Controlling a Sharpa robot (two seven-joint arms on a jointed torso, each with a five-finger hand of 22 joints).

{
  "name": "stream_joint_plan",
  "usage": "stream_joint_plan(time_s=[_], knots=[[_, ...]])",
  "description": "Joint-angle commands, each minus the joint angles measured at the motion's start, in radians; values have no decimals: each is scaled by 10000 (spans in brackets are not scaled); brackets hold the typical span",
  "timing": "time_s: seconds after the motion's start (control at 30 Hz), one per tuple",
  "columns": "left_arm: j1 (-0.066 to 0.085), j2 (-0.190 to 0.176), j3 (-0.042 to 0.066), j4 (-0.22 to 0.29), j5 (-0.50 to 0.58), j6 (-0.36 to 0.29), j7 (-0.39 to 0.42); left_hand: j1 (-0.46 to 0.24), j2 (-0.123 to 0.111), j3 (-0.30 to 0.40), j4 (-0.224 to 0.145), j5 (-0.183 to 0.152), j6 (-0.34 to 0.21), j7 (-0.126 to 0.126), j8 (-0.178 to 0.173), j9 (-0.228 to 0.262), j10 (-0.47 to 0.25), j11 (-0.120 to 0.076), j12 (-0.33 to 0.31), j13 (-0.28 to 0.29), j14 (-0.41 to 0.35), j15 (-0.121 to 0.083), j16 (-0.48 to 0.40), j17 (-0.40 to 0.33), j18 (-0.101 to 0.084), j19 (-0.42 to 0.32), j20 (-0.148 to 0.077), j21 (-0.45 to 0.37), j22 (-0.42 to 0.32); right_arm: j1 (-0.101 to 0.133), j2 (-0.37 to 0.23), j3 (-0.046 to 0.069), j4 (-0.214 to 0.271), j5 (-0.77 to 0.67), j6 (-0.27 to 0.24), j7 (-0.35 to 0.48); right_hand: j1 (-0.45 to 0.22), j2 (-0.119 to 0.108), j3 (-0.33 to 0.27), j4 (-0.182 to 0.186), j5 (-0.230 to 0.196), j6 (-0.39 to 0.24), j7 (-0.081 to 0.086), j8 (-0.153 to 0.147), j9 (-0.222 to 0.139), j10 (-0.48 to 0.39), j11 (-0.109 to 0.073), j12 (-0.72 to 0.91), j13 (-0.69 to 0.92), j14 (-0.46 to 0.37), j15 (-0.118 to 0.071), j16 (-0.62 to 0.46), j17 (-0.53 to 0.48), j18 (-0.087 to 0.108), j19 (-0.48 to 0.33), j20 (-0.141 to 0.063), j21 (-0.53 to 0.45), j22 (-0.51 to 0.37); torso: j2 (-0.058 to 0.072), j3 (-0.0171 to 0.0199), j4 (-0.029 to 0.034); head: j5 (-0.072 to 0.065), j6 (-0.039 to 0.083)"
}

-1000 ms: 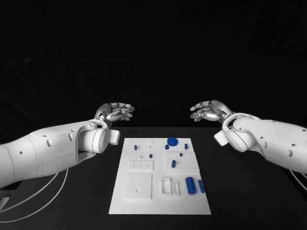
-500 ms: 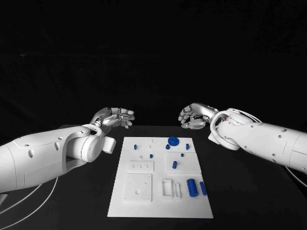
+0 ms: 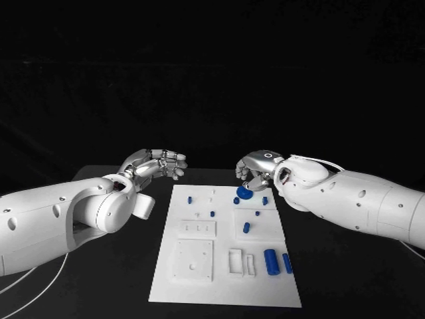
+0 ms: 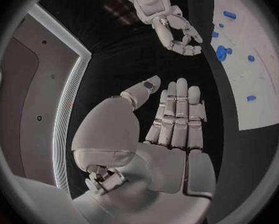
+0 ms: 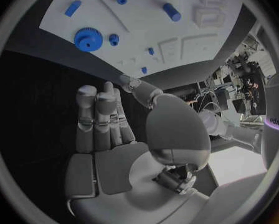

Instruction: Assemble the parts on the task board

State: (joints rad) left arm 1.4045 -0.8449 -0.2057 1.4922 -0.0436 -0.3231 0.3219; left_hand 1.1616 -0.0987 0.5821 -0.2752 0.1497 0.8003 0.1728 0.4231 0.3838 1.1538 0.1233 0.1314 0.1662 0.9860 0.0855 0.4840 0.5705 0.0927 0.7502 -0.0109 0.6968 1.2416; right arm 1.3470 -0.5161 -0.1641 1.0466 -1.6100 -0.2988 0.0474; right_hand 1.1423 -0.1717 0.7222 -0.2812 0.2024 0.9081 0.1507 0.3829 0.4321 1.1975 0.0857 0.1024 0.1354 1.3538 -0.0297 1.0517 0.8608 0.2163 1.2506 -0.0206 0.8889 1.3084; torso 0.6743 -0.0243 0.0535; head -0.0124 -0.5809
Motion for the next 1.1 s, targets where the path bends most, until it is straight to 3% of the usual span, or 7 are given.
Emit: stream_joint_plan(time_s=[0.03,0.27,0.43,0.87,0.9,0.93,1.1], knots=[[85,-44,52,172,-163,233,33,-134,-26,6,-42,-74,-6,17,-63,17,-9,46,-72,-16,-51,54,-102,-19,-23,-102,15,-50,-23,-58,85,2,-84,-1393,-140,-572,-38,-132,69,2,-287,71,-6,-57,-8,51,26,-59,19,-56,41,79,-71,455,171,-262,84,232,268,-68,202,-119,67],[91,-47,103,269,-163,229,16,-245,-84,-21,-2,-130,-38,33,-108,30,-13,66,-154,-46,-72,88,-209,-42,-25,-156,50,-80,-72,-172,206,1,-66,-2058,-137,-900,-101,-373,192,100,-919,104,-13,-122,-19,42,54,-188,37,-76,75,227,-259,455,136,-217,195,214,511,-98,258,-157,189],[90,-8,102,201,-163,235,4,-297,-107,-34,22,-159,-51,40,-127,36,-13,73,-189,-58,-69,97,-246,-46,-23,-170,60,-84,-90,-266,224,0,-66,-2221,-63,-977,-139,-586,260,209,-1224,92,-19,-173,-32,-19,91,-274,43,-91,106,308,-365,455,124,-188,235,205,613,-112,268,-168,215],[89,6,101,112,-163,277,-23,-390,-142,-55,73,-217,-72,52,-160,50,-13,86,-251,-80,-66,110,-313,-50,-18,-193,75,-89,-122,-377,191,-2,-121,-2411,55,-1029,-207,-856,274,343,-1394,66,-7,-238,-46,-76,120,-336,61,-117,136,425,-506,455,112,-161,282,198,804,-134,241,-171,243],[89,10,101,111,-163,277,-23,-395,-146,-56,76,-221,-73,54,-162,51,-13,87,-255,-81,-66,111,-317,-50,-17,-195,76,-89,-124,-383,206,-3,-157,-2411,51,-1024,-207,-858,274,347,-1399,72,-8,-236,-45,-76,120,-336,62,-118,137,430,-510,455,112,-160,283,198,818,-136,250,-171,242],[89,12,101,115,-163,277,-23,-396,-146,-56,77,-223,-73,54,-163,51,-13,87,-257,-82,-65,111,-318,-50,-17,-195,76,-89,-125,-395,212,-4,-179,-2411,25,-1023,-204,-862,276,351,-1406,78,-11,-235,-43,-77,120,-336,64,-120,138,435,-517,455,111,-160,285,198,852,-142,370,-294,273],[89,7,101,127,-163,284,-40,-417,-153,-58,92,-237,-75,59,-170,56,-13,91,-275,-88,-59,112,-334,-48,-14,-199,79,-89,-134,-414,238,-5,-218,-2414,7,-1016,-175,-848,304,372,-1430,82,-19,-242,-43,-84,122,-339,69,-124,140,462,-545,455,110,-161,291,195,930,-159,378,-301,318]])
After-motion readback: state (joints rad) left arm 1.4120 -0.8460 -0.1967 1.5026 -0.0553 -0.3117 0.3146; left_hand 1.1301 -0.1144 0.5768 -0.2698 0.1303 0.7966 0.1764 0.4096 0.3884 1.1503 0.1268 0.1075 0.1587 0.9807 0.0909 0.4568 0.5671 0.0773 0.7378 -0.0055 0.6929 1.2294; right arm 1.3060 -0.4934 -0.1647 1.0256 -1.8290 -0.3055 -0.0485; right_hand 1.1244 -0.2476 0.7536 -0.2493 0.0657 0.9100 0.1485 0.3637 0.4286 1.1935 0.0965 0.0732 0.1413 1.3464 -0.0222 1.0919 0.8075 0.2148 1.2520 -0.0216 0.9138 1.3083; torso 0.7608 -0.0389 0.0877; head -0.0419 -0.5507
